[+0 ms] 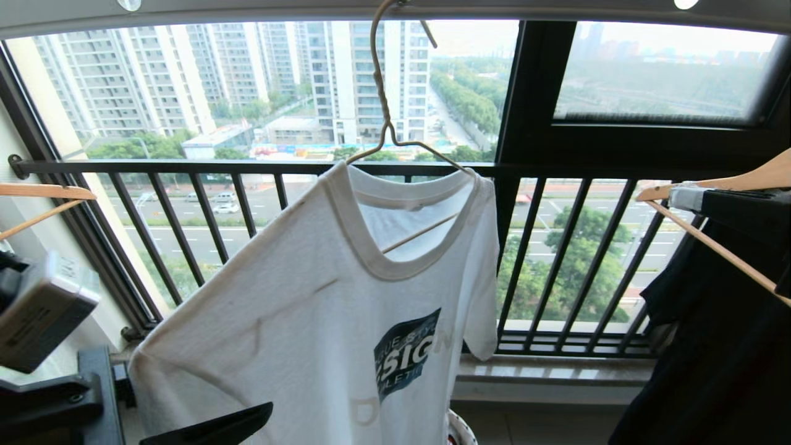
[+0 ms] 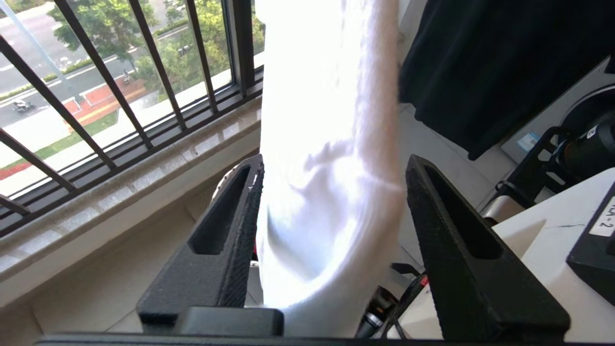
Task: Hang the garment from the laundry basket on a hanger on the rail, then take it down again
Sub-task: Take the clothes off the clothes rack
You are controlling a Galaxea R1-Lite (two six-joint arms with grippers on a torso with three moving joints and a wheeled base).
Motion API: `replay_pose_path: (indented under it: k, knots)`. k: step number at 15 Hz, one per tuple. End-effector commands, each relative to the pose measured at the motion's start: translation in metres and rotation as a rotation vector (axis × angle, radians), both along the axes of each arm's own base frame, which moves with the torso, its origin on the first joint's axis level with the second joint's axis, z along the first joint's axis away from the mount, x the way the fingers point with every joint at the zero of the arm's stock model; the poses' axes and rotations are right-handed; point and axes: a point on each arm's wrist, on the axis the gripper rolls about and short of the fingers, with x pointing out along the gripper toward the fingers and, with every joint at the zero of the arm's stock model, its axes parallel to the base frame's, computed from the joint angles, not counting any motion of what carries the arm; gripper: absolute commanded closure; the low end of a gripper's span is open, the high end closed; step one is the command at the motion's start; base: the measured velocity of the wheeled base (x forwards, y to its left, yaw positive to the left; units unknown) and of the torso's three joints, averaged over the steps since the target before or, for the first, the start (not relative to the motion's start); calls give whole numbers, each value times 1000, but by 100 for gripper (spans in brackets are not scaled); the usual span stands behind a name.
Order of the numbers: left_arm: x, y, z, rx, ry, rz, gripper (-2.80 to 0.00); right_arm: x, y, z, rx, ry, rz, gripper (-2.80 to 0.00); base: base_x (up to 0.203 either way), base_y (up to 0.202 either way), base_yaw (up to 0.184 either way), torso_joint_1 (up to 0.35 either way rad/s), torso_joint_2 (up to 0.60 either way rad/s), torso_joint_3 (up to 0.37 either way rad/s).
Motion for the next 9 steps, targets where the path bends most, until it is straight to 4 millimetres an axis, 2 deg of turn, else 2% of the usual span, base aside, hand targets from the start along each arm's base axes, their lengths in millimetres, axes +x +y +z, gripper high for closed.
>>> replay_pose_path:
  k: [1,5,9]
  knots:
    - [11,-10,-10,44,33,-5,0,0,0,0,1,-1,0,0,0,0,0,0,0,0]
    - [1,-1,-3,3,-11,-2,0,0,1,3,3,-9,5,0,0,0,0,0,0,0]
    - [-9,8,4,-38,-51,5,0,24,16,-2,-23,30,7,0,0,0,0,0,0,0]
